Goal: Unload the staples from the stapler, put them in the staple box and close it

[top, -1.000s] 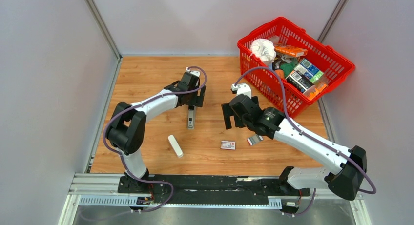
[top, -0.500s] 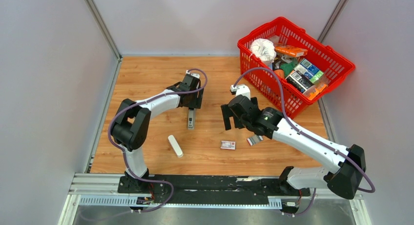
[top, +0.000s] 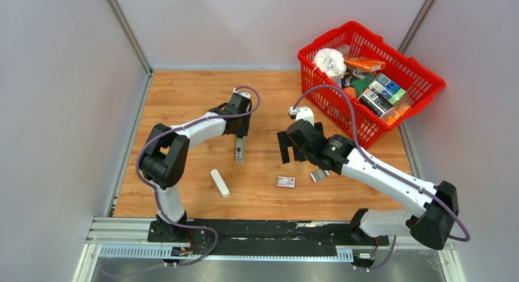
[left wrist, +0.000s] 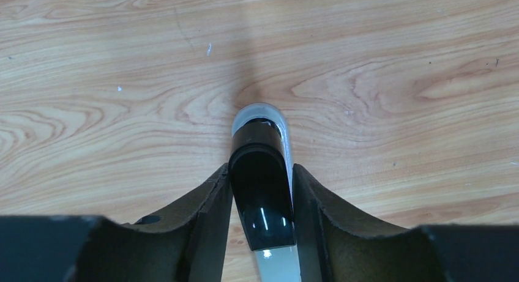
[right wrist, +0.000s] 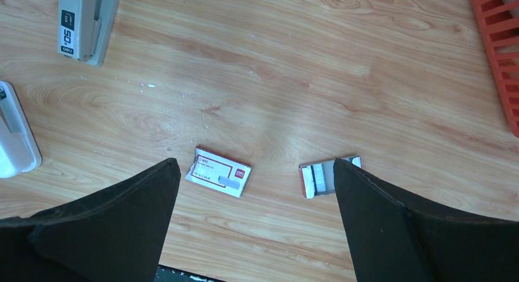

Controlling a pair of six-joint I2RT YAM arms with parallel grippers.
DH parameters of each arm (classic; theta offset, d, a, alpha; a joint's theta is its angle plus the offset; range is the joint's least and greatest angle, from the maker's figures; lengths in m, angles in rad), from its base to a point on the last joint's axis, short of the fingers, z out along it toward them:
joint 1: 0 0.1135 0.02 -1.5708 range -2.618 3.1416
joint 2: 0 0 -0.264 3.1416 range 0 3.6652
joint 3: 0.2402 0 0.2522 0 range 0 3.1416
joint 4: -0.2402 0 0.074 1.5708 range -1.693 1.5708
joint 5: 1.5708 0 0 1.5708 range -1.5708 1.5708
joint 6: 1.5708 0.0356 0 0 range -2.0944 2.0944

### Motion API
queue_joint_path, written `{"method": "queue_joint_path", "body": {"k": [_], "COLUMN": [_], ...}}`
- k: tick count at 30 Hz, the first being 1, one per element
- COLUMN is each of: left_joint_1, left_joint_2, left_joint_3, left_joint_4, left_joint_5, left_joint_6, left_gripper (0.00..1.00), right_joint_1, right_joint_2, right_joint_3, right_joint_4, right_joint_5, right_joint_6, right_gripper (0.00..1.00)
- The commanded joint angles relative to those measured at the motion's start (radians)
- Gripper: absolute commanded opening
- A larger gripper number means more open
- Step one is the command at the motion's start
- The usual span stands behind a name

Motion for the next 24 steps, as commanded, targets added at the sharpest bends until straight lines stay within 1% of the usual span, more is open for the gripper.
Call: {"method": "queue_joint_path", "body": {"k": [1,4,5,6,7,8,14,18,19,24], "left_joint_1": [0.002,0.004,0.004,0.004,0.004,0.004,0.002,0.002,0.001,0.001], "left_joint_2": [-0.020,-0.024,-0.023,-0.021,-0.023,-0.023,-0.092,-0.135,-0.142,-0.213], "left_joint_3": [-0.016,-0.022,-0.024,-0.022,-0.025,-0.024,-0.043,-0.045,-0.047,-0.057], "left_joint_4": [0.019,0.022,0.022,0.022,0.022,0.014,0.026,0.036,0.039,0.045], "left_joint_5": [-0.005,-0.005,-0.002,0.001,0.004,0.005,0.076,0.190,0.249,0.357], "left_joint_6": [-0.002,0.008,0.011,0.011,0.015,0.014,0.026,0.035,0.038,0.060], "left_gripper": [0.46,0.36,0.27,0.21,0.08,0.00,0.00,0.00,0.00,0.00], "right_joint_1": [0.007,0.010,0.013,0.012,0.015,0.015,0.016,0.016,0.016,0.016], "right_joint_2": [0.008,0.006,0.008,0.008,0.008,0.008,-0.004,-0.014,-0.017,-0.056], "right_joint_3": [0.000,0.000,0.000,0.000,0.002,0.002,0.013,0.022,0.025,0.036], "right_joint_4": [0.023,0.025,0.023,0.022,0.019,0.017,-0.001,-0.004,-0.007,-0.032], "right_joint_5": [-0.005,-0.003,-0.002,-0.003,-0.005,-0.003,0.009,0.000,-0.006,-0.023], "right_joint_6": [0.013,0.016,0.016,0.017,0.017,0.019,0.017,-0.001,-0.009,-0.055], "right_gripper": [1.00,1.00,1.00,1.00,1.00,1.00,1.00,1.00,1.00,1.00]}}
